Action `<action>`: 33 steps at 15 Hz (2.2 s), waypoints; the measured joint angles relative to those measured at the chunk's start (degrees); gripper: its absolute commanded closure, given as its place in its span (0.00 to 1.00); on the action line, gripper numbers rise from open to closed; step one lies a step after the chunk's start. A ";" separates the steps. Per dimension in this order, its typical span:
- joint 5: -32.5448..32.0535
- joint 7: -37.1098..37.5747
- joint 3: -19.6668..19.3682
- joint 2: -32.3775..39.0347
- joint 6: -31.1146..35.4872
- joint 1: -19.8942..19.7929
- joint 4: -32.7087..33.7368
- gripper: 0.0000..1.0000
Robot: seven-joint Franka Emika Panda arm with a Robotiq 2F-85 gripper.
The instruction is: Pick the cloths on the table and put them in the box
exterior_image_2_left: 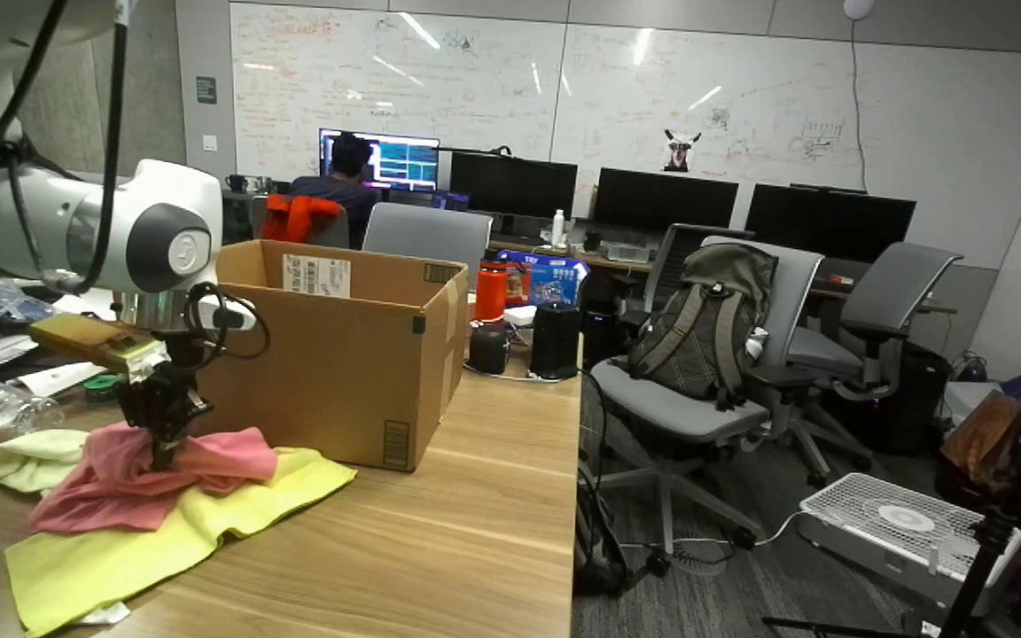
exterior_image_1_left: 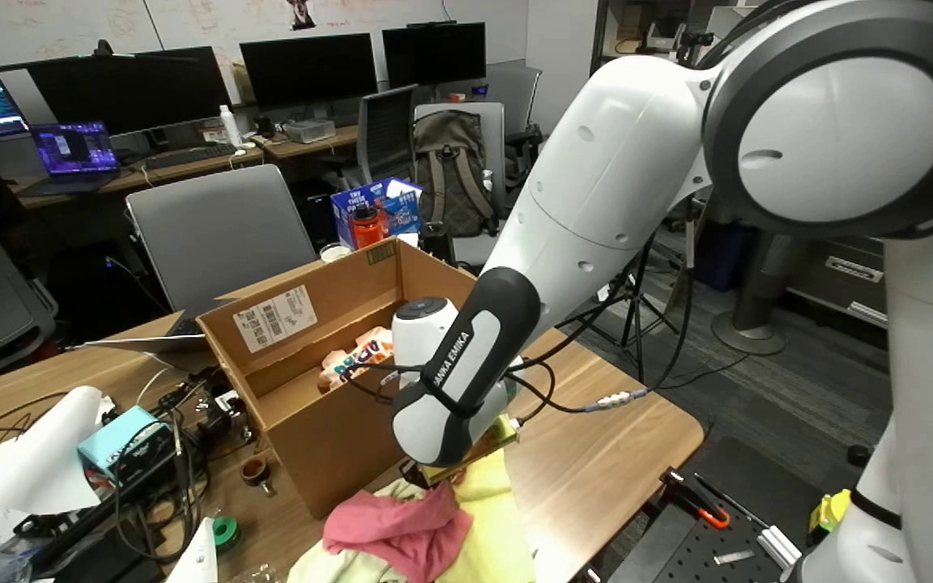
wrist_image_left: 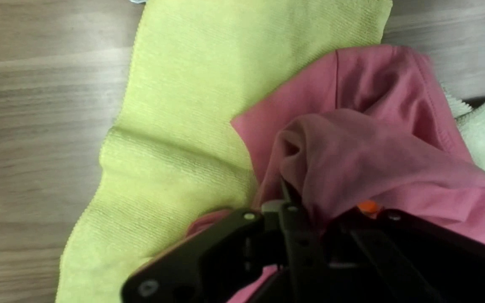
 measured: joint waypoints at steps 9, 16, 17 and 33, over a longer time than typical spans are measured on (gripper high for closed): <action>-5.25 6.89 -0.98 -5.29 -1.70 3.02 -1.87 0.98; -12.35 13.20 -0.76 -14.31 -10.12 3.64 -1.54 0.98; -13.34 14.06 -0.57 -15.96 -11.90 3.62 -1.08 0.98; -22.72 22.52 8.42 -27.70 -30.24 0.46 16.75 0.98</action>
